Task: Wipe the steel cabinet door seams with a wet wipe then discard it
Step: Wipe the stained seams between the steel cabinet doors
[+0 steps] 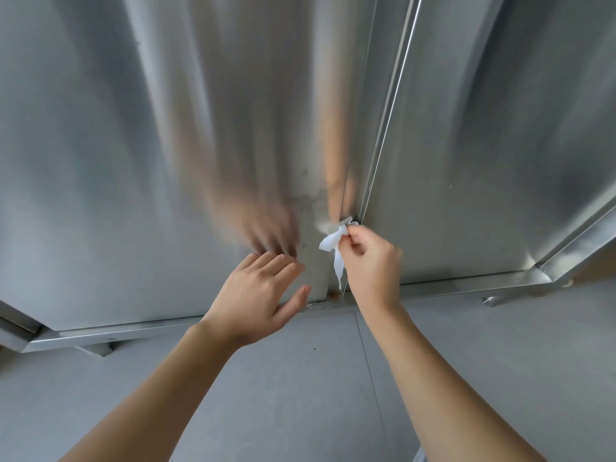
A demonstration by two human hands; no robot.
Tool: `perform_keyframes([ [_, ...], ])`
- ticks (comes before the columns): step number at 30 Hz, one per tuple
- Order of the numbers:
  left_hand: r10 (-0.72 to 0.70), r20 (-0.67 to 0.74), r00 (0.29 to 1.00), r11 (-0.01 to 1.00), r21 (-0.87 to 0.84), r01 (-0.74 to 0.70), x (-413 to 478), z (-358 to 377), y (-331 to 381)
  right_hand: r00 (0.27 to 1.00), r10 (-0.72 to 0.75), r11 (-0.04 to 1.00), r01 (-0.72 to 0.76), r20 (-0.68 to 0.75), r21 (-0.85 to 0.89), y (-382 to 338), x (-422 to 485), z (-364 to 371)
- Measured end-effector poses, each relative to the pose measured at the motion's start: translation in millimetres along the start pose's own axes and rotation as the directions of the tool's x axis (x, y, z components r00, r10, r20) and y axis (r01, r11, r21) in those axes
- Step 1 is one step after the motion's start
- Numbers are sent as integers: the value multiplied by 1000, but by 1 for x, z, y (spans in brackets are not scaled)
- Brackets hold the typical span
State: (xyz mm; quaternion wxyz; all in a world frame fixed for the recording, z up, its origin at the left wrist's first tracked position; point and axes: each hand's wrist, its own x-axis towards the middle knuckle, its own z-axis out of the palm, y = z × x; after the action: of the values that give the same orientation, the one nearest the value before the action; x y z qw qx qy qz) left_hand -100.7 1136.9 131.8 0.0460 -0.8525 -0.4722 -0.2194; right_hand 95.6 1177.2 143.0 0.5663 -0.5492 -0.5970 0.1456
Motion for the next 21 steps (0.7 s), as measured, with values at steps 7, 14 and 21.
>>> perform_keyframes([
  [7, -8, 47, 999, 1000, -10, 8, -1, 12, 4, 988, 88, 983, -65, 130, -171, 37, -10, 11],
  [14, 2, 63, 998, 1000, -14, -1, -7, 14, 10, 981, 150, 984, -135, 126, -121, 13, -6, 5],
  [21, -10, 50, 999, 1000, 19, 9, -10, 3, 4, 997, 40, 999, -38, -63, 39, -18, 14, -3],
])
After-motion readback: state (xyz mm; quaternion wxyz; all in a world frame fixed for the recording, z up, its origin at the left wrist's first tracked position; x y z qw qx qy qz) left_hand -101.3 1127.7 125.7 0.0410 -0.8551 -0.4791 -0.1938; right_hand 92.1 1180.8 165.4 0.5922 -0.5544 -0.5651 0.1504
